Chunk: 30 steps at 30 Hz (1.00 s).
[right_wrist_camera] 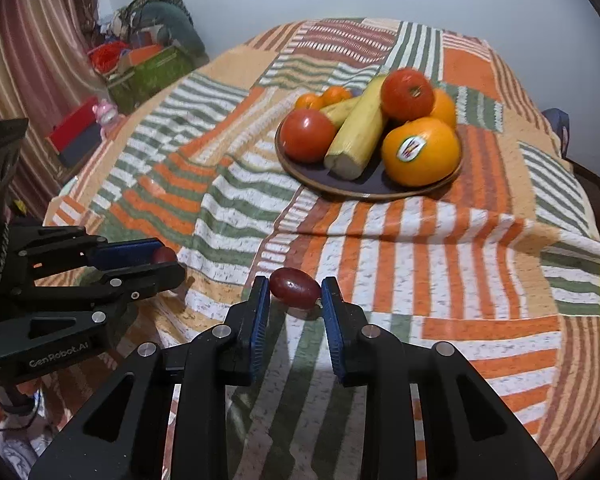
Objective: Organize fruits
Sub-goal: 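Grasp a dark red date with the left tool while the right tool grasps another date, then lower both dates onto the purple plate and open both tools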
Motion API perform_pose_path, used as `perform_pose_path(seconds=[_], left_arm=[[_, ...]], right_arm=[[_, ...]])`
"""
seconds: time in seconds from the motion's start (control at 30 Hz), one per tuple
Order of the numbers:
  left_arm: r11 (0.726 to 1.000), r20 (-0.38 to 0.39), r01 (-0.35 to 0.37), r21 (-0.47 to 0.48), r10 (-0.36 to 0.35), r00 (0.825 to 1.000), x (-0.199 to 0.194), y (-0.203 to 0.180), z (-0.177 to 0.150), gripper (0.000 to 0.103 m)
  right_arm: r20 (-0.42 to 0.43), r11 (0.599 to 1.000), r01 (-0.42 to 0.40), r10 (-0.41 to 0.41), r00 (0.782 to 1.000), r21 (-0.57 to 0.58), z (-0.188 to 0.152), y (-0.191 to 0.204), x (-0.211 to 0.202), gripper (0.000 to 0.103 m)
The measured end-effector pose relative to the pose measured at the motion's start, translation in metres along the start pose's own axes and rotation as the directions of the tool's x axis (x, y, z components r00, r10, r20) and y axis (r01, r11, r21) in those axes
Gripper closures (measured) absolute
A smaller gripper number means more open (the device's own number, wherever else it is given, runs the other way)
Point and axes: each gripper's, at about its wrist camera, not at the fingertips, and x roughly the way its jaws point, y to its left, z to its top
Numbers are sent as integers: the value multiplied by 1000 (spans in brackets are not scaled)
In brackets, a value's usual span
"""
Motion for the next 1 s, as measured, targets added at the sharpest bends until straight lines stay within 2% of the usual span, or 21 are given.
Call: perform_pose_path(seconds=[0.3,0.53,0.77,1.0], left_arm=[[1000,86,4,23,-6,996,-18,-11,38,77],[1000,131,10,30,-14,991,-15,-14,72,77],[999,151,14,28,-18,988,1,-9,105,77],[1000,138,18,19,-20,990,31,-1,130,77]], right_arm=[[94,999,43,-45,995,28,21,-21,-28,78],[152,997,68,-75,986,48,47,-41,-36,78],[170,997,73,-76,983,24,69,-45,-24,78],[142,996,78,-72,987,-39,84,-35,11,78]])
